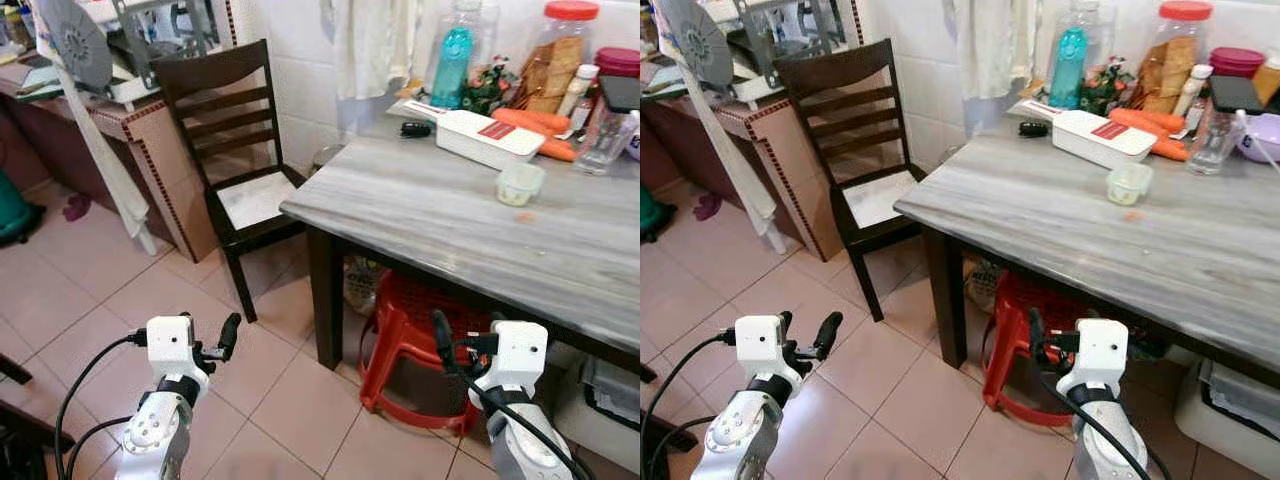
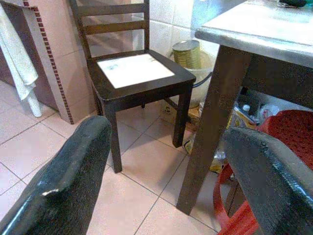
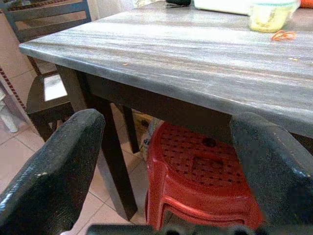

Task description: Setting the table

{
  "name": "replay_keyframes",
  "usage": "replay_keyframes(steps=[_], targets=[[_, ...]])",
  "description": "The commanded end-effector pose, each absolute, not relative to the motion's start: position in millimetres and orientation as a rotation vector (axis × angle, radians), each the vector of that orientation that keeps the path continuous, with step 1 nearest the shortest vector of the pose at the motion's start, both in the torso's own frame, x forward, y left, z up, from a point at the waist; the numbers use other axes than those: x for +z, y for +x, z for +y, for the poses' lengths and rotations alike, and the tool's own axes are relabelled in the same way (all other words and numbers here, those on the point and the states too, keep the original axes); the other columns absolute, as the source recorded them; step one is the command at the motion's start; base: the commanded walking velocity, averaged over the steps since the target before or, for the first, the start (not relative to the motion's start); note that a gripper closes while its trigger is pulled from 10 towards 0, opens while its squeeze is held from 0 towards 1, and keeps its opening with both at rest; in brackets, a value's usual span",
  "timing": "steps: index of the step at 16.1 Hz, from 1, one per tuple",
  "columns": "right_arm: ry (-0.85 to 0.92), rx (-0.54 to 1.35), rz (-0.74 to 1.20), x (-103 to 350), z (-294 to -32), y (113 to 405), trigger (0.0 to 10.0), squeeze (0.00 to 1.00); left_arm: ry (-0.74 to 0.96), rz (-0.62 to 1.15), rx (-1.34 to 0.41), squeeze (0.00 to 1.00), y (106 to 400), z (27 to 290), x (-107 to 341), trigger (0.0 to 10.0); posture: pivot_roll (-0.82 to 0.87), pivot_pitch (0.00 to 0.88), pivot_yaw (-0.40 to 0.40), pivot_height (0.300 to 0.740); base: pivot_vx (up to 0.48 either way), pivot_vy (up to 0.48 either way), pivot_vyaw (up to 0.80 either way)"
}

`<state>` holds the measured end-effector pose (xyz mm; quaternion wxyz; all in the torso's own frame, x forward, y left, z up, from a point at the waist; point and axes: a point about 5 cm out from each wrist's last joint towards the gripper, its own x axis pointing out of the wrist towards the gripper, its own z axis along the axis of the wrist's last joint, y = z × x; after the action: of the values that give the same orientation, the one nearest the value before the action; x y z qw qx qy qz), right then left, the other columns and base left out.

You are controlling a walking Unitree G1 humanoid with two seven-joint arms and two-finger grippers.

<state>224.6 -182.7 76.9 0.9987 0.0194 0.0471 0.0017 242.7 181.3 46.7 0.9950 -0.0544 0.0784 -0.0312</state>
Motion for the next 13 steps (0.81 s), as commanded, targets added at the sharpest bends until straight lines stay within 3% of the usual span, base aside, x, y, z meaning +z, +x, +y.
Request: replay_keyframes(steps=[1,3,8,13], targets=[[0.056,0.006,0.103,76.3,-182.0,226.1,10.0,0.0,-0.085,0.17,-0.054,0.0,243.7,185.0,46.2,10.0,-0.04,0.003,0.064,0.74,-0.247,0.0,0.0],[0.056,0.005,0.108,75.8,-181.6,226.1,10.0,0.0,-0.08,0.171,-0.051,0.0,244.0,185.4,46.3,10.0,-0.04,0.003,0.065,0.74,-0.259,0.0,0.0],[0.066,-0.002,0.107,75.3,-182.1,226.3,10.0,0.0,-0.071,0.172,-0.05,0.0,244.9,186.5,46.5,10.0,-0.04,0.003,0.071,0.74,-0.269,0.0,-0.62],[0.068,-0.008,0.107,74.8,-181.7,226.4,10.0,0.0,-0.066,0.173,-0.051,0.0,245.3,187.3,46.9,10.0,-0.04,0.004,0.076,0.74,-0.273,0.0,0.0]])
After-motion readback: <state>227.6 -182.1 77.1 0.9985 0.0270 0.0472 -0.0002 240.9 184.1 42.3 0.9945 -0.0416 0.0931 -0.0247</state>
